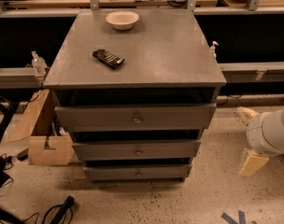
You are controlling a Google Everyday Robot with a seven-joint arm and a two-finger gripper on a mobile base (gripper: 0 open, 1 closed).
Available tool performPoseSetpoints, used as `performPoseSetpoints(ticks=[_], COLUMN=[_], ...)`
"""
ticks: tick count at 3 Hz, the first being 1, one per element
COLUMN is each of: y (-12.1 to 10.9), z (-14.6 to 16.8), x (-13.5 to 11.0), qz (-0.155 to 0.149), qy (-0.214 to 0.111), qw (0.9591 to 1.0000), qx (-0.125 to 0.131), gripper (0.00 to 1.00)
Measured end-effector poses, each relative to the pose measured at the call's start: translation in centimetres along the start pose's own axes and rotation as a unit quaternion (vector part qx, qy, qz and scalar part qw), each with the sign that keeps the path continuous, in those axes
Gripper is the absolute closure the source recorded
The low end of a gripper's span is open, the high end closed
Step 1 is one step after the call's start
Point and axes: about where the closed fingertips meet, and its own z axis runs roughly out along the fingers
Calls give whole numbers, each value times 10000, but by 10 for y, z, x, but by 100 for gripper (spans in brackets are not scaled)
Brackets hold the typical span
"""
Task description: Open middle drawer
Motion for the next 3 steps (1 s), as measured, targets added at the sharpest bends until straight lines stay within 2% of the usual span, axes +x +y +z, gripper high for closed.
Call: performPoseSetpoints(ticks=[1,2,3], y=[-20,-20,-1], z=[5,5,38], x=[-5,-5,-29], qz=[20,18,-168], qy=[-146,-145,-285], qw=[9991,9991,9986], qx=[402,408,404], gripper=[0,0,0])
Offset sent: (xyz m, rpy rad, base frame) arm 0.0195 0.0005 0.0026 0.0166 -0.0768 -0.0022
